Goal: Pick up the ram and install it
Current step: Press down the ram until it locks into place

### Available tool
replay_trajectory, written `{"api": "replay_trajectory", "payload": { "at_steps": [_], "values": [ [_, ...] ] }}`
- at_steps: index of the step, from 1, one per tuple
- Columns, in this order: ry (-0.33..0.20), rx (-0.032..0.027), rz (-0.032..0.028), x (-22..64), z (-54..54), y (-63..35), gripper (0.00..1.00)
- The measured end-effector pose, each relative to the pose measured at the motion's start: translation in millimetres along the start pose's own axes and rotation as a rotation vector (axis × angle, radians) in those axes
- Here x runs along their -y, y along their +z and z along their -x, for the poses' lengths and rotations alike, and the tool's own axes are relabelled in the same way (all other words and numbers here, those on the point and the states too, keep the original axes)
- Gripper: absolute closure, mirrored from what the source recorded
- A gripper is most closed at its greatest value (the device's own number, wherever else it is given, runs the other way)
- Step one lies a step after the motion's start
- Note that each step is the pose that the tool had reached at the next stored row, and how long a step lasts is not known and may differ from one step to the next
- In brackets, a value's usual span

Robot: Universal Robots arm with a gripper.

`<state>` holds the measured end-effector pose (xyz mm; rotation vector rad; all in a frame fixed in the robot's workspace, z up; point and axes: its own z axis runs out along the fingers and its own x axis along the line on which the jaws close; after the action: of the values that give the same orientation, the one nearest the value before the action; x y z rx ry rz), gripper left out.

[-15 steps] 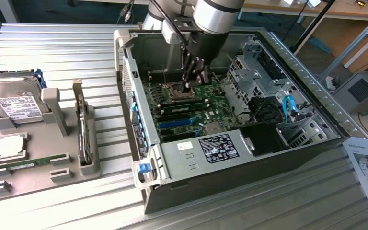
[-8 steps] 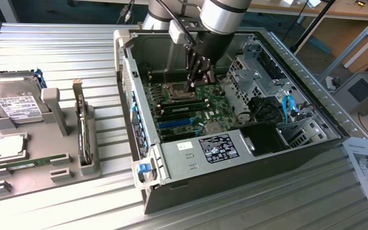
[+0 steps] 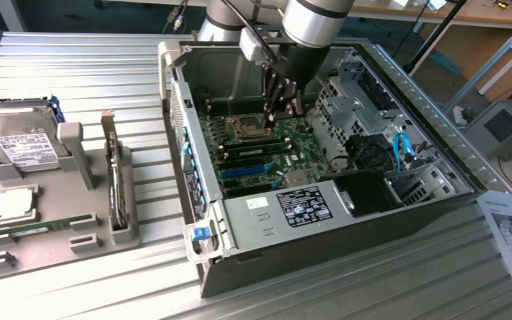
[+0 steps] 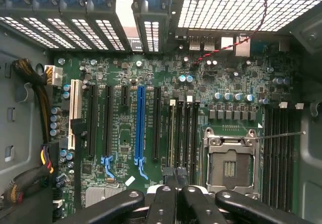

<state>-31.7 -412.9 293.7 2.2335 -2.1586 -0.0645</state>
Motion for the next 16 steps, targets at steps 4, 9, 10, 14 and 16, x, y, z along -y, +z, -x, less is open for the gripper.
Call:
{"api": "replay_trajectory", "payload": {
  "at_steps": [4,9,10,14,16],
  "values": [
    [0.0,-0.0002,-0.0001,-0.2,0.0,-3.7,0.89],
    [0.0,-0.0004,-0.0001,-0.6,0.1,-11.4,0.89],
    [0.0,-0.0006,-0.0001,-0.6,0.0,-11.4,0.89],
    [0.0,-0.001,0.0,0.0,0.0,-11.6,0.89],
    [0.0,-0.0009,0.0,1.7,0.0,-12.0,0.89]
  ]
}}
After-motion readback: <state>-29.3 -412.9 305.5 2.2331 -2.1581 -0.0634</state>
